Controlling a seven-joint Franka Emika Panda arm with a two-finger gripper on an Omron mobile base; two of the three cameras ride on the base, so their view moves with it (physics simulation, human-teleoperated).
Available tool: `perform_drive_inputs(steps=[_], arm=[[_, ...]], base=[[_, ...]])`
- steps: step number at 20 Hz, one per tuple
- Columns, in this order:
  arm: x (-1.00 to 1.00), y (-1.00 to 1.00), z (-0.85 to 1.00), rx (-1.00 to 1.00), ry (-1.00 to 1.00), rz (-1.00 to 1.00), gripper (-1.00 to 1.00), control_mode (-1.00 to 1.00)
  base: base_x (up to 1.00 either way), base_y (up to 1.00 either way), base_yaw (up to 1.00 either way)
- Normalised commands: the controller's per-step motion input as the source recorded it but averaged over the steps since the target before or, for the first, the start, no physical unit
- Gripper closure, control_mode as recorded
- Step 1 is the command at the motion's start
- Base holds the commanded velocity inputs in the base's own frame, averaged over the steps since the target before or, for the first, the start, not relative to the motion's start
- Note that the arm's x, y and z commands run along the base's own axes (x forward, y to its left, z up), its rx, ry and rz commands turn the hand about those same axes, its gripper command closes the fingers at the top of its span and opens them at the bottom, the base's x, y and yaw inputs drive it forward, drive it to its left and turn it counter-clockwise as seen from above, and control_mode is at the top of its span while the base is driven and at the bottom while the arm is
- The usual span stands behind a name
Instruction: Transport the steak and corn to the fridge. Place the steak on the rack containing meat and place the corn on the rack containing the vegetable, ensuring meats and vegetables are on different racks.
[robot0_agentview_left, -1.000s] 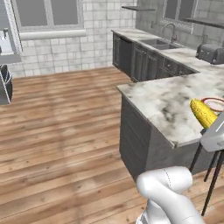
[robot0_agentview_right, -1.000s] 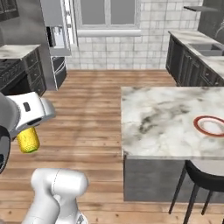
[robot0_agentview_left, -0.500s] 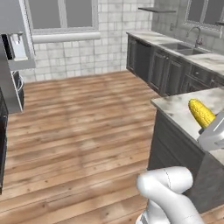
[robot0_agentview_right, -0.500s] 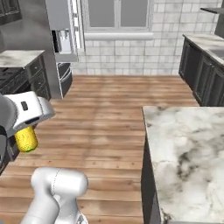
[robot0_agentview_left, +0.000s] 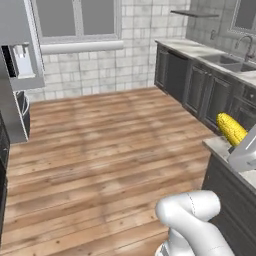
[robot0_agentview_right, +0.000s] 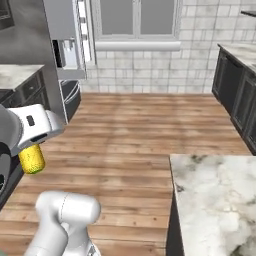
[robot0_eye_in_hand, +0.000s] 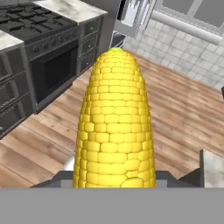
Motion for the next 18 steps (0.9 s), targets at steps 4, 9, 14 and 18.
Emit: perform_drive_inputs(steps=[4, 9, 14, 18], arm=[[0.00, 0.00, 0.00, 0.00, 0.00, 0.00, 1.00, 1.00], [0.00, 0.00, 0.00, 0.00, 0.00, 0.00, 1.00, 1.00], [0.00, 0.00, 0.00, 0.00, 0.00, 0.00, 1.00, 1.00], [0.00, 0.00, 0.00, 0.00, 0.00, 0.00, 1.00, 1.00]], base=[[1.00, 0.00, 0.03], [1.00, 0.00, 0.04], [1.00, 0.00, 0.02], [1.00, 0.00, 0.00]])
